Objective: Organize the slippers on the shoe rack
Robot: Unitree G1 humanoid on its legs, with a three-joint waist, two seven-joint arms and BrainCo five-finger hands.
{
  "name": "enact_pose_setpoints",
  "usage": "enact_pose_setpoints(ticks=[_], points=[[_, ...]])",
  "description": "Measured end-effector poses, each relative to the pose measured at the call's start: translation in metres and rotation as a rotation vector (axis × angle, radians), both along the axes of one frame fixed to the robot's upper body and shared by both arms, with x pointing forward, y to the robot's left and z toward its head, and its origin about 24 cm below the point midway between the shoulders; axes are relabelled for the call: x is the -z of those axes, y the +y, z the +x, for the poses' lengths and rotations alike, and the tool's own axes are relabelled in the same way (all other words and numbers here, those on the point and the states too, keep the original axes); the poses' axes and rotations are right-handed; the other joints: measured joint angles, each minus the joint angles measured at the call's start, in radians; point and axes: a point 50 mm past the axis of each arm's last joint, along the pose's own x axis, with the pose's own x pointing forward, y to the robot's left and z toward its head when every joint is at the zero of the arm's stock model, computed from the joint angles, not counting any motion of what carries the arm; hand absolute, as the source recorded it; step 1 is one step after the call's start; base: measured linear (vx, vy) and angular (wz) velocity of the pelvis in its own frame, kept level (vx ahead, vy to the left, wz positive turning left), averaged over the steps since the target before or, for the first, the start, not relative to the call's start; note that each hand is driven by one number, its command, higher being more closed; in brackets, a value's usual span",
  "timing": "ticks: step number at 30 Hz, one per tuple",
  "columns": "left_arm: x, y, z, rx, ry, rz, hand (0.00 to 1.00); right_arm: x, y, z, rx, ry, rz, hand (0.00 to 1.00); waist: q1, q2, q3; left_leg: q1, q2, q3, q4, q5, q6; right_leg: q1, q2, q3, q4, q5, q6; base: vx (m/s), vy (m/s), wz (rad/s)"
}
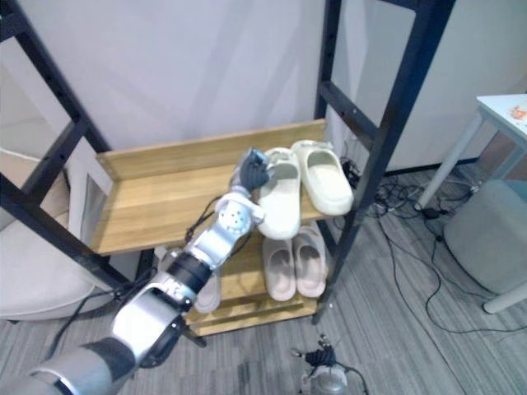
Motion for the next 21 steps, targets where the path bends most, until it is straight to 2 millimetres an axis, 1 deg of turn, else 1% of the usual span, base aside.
enact_pose_setpoints(ticks=[3, 5, 6, 8, 9, 14, 15, 16, 21], points=[[-0.002, 0.005, 0.002, -0.017, -0.003, -0.004, 1.0, 0.0, 0.0, 0.0, 0.002, 0.001, -0.001, 0.0, 0.0, 0.001, -0.001, -0.002, 0.001, 0.009, 0.0, -0.001, 0.0, -0.014, 0.001, 0.008, 0.002, 0.0, 0.0, -0.02, -0.005, -0.11], [0.002, 0.017, 0.008, -0.058, 0.022, -0.002, 1.0, -0.001, -0.002, 0.0, 0.016, -0.004, -0.001, 0.0, -0.002, 0.001, -0.001, 0.001, 0.003, 0.02, 0.0, -0.002, 0.0, -0.013, 0.006, 0.014, 0.0, 0.001, -0.001, 0.0, -0.016, -0.09], [0.003, 0.019, 0.009, -0.063, 0.025, -0.002, 1.0, 0.0, -0.003, 0.0, 0.018, -0.004, -0.001, 0.0, -0.002, 0.001, -0.001, 0.001, 0.003, 0.02, 0.0, -0.002, 0.0, -0.013, 0.006, 0.015, -0.001, 0.001, -0.001, -0.01, -0.016, -0.06], [0.006, 0.028, 0.012, -0.096, 0.042, -0.011, 1.0, -0.001, -0.004, 0.0, 0.018, -0.003, -0.004, 0.0, -0.002, 0.0, -0.001, 0.001, 0.008, 0.023, 0.0, -0.003, -0.002, -0.014, 0.01, 0.016, -0.003, 0.003, -0.003, 0.0, -0.022, -0.03], [0.006, 0.03, 0.012, -0.1, 0.043, -0.012, 1.0, -0.001, -0.004, 0.0, 0.018, -0.004, -0.004, 0.0, -0.003, 0.0, -0.001, 0.001, 0.009, 0.023, 0.0, -0.003, -0.003, -0.014, 0.01, 0.016, -0.004, 0.003, -0.004, -0.01, -0.031, -0.03], [0.004, 0.049, 0.017, -0.158, 0.044, -0.033, 1.0, -0.001, -0.003, 0.001, 0.014, -0.003, -0.004, 0.0, -0.003, -0.003, 0.001, -0.006, 0.023, 0.035, 0.0, -0.004, -0.007, -0.015, 0.025, 0.025, -0.024, 0.016, -0.014, -0.01, -0.03, -0.06], [0.004, 0.049, 0.018, -0.159, 0.044, -0.031, 1.0, -0.001, -0.003, 0.001, 0.014, -0.003, -0.004, 0.0, -0.003, -0.004, 0.001, -0.007, 0.024, 0.036, 0.0, -0.004, -0.007, -0.015, 0.026, 0.025, -0.025, 0.016, -0.015, 0.01, -0.033, -0.04], [0.004, 0.05, 0.018, -0.16, 0.044, -0.031, 0.0, -0.001, -0.003, 0.001, 0.012, -0.003, -0.005, 0.0, -0.003, -0.005, 0.001, -0.012, 0.027, 0.036, 0.0, -0.003, -0.009, -0.016, 0.029, 0.025, -0.028, 0.019, -0.015, 0.01, -0.032, -0.02], [0.004, 0.052, 0.018, -0.167, 0.042, -0.027, 0.0, -0.001, 0.0, 0.003, -0.012, -0.006, -0.004, 0.0, -0.006, -0.016, 0.006, -0.025, 0.034, 0.047, 0.0, -0.001, -0.011, -0.03, 0.037, 0.035, -0.037, 0.029, -0.018, 0.0, -0.023, -0.07]])
